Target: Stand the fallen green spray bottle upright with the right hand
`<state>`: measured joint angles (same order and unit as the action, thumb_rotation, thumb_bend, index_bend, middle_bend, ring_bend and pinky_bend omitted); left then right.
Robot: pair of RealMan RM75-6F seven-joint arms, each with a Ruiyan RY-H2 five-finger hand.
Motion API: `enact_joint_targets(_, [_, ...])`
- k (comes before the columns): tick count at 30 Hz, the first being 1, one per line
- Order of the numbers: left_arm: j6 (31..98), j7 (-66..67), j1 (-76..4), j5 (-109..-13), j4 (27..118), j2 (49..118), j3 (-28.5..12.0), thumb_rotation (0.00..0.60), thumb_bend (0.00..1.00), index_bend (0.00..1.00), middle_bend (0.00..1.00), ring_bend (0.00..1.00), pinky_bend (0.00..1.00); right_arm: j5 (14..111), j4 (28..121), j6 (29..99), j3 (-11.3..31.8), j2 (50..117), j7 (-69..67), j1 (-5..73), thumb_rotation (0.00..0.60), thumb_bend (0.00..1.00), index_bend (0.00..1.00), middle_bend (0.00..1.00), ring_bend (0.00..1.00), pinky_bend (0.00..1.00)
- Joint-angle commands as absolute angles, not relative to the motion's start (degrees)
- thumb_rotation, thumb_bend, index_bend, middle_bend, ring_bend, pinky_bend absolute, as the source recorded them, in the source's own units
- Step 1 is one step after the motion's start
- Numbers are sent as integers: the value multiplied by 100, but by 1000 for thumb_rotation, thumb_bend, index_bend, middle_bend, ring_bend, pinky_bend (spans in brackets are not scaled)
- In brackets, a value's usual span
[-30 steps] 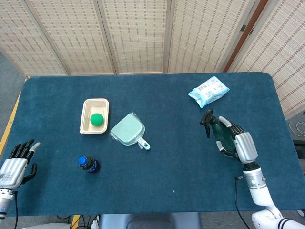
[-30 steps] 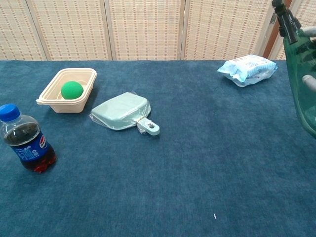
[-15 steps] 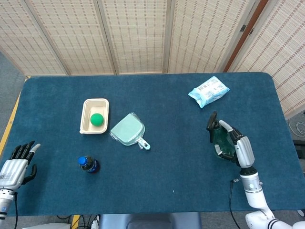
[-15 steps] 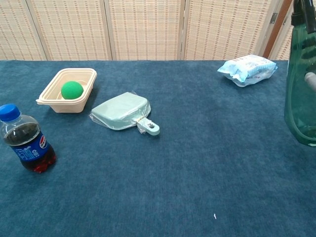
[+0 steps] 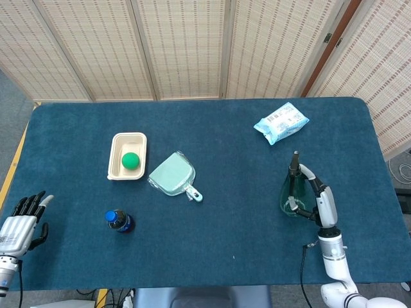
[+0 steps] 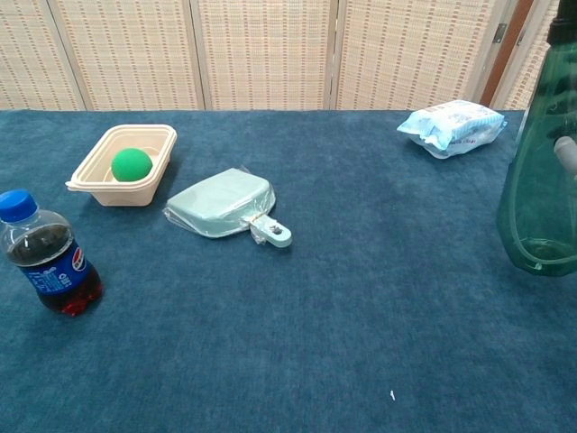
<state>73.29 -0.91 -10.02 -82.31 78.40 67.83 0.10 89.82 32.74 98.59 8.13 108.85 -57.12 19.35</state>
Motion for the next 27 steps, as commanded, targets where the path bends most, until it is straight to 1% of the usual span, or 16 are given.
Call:
enact_joint_targets(1, [7312, -33, -1004, -8220, 7873, 6789, 16, 600, 612, 63, 0, 0, 0, 8971, 3188, 9941, 814, 10948, -5883, 1900, 600, 357, 166, 336, 287, 408])
enact_joint_targets(10, [7268, 152, -1013, -8165, 7993, 6776, 13, 600, 613, 63, 0, 0, 0, 8964, 2742, 10093, 821, 11234, -6620, 1931, 600, 357, 175, 341, 294, 408])
enact_joint_targets(21, [7153, 360, -1031, -8009, 8083, 6732, -8, 600, 612, 63, 0, 0, 0, 9041, 1810, 9865, 666, 11756, -7404, 2177, 600, 357, 176, 342, 295, 408])
enact_joint_targets(27, [7183, 500, -993, -7942, 8195, 6694, -9, 600, 612, 63, 0, 0, 0, 9100, 1479, 9788, 545, 11965, -7615, 2264, 600, 356, 178, 343, 296, 408])
